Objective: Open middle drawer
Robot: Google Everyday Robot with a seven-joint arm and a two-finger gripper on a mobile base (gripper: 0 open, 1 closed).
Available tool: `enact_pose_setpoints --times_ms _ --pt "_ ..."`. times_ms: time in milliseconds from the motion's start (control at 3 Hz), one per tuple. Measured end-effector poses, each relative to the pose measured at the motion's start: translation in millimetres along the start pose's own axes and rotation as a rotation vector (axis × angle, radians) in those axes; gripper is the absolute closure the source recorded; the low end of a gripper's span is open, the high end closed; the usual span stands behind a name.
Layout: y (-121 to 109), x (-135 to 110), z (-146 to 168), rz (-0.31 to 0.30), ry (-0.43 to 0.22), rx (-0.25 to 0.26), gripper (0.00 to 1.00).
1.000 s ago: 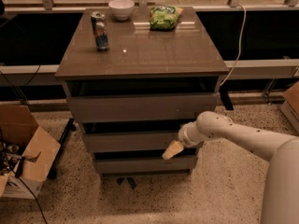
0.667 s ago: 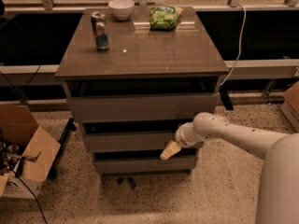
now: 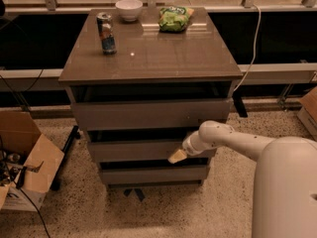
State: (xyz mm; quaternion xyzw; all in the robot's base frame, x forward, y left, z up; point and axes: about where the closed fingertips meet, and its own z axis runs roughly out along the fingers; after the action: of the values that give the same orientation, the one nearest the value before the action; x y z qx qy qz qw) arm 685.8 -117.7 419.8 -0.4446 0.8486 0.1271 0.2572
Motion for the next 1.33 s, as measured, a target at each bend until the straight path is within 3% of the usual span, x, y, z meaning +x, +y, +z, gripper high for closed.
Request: enact_pose_setpoints --times_ms 333,667,1000,1333 --pt "-1.0 0.7 -0.4 0.007 0.002 0.002 0.50" --pt "-1.1 -3.1 -6.3 0.007 0.002 0.002 0.81" --pt "-1.2 -4.3 -8.3 0.007 0.002 0.002 1.00" --pt "-1.2 -5.3 -9.7 0.007 0.002 0.002 1.00"
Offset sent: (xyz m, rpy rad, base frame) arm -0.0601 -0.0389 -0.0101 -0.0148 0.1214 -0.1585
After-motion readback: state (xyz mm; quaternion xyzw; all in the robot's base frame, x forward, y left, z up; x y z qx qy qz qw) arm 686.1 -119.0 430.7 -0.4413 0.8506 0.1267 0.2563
